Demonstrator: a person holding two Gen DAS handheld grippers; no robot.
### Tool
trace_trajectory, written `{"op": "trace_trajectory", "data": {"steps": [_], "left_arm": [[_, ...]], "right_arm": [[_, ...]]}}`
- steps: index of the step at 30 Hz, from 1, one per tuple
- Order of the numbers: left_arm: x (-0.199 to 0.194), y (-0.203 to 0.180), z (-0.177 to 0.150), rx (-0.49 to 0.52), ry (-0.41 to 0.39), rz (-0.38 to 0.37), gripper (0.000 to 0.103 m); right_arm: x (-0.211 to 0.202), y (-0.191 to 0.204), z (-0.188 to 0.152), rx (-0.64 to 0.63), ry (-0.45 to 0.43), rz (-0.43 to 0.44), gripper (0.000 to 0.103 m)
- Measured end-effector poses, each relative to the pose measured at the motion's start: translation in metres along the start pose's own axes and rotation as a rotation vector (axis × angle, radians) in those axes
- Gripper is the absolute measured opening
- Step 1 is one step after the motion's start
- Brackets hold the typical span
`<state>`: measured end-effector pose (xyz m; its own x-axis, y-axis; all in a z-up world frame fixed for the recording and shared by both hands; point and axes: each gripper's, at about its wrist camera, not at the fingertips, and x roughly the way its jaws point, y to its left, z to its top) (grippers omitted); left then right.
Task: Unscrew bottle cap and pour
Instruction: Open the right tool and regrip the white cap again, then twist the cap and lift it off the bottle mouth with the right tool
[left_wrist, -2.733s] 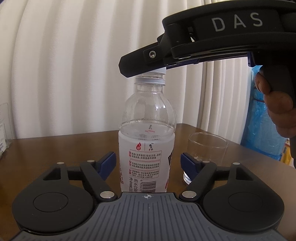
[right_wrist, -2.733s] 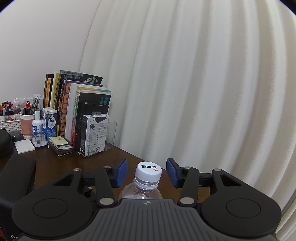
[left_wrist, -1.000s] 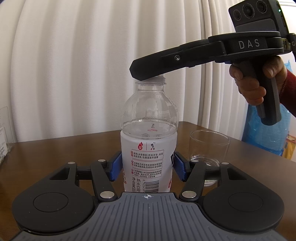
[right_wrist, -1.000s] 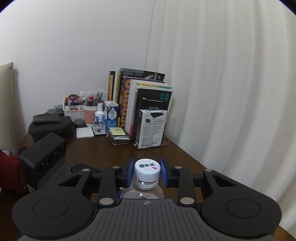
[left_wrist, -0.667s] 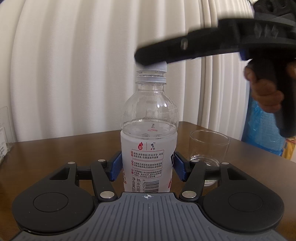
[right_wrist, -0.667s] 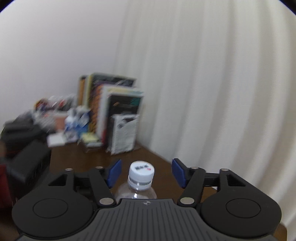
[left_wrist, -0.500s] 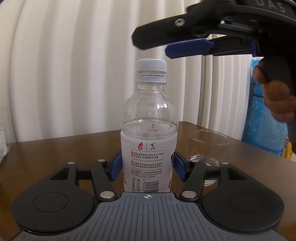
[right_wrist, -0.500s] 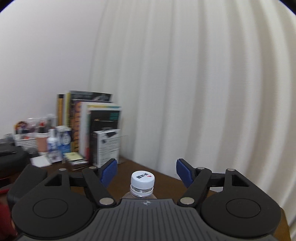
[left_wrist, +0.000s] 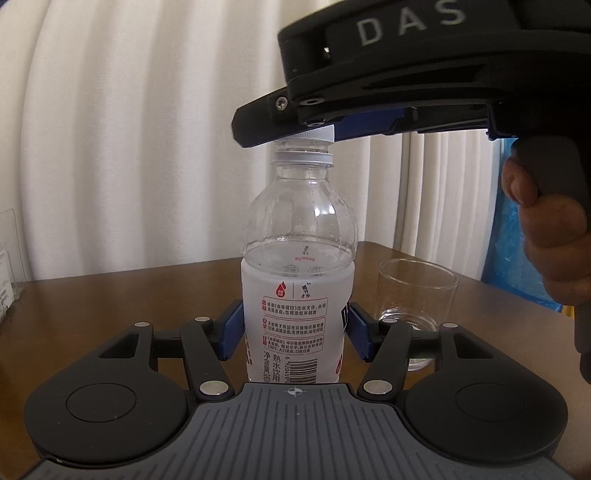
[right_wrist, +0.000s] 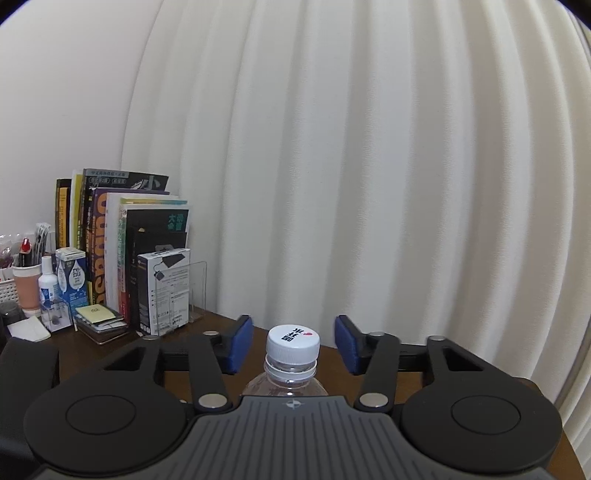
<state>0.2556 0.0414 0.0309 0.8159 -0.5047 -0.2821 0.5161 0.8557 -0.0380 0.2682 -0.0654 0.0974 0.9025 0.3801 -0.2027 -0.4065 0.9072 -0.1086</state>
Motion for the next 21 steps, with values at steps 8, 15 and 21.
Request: {"op": "trace_trajectory", "data": {"steps": [8, 15, 21], "left_arm": [[0.0, 0.001, 0.0, -0.001, 0.001, 0.0, 0.059], [-0.001, 0.002, 0.0, 0.001, 0.002, -0.001, 0.059], [0.0, 0.001, 0.001, 0.002, 0.003, 0.0, 0.059]], "right_arm": [[0.002, -0.003, -0.001, 0.028, 0.01, 0.023, 0.032], [0.004, -0.016, 0.004, 0.006, 0.036, 0.116, 0.032], [0.011, -0.043, 0.012, -0.022, 0.075, 0.312, 0.032]]}}
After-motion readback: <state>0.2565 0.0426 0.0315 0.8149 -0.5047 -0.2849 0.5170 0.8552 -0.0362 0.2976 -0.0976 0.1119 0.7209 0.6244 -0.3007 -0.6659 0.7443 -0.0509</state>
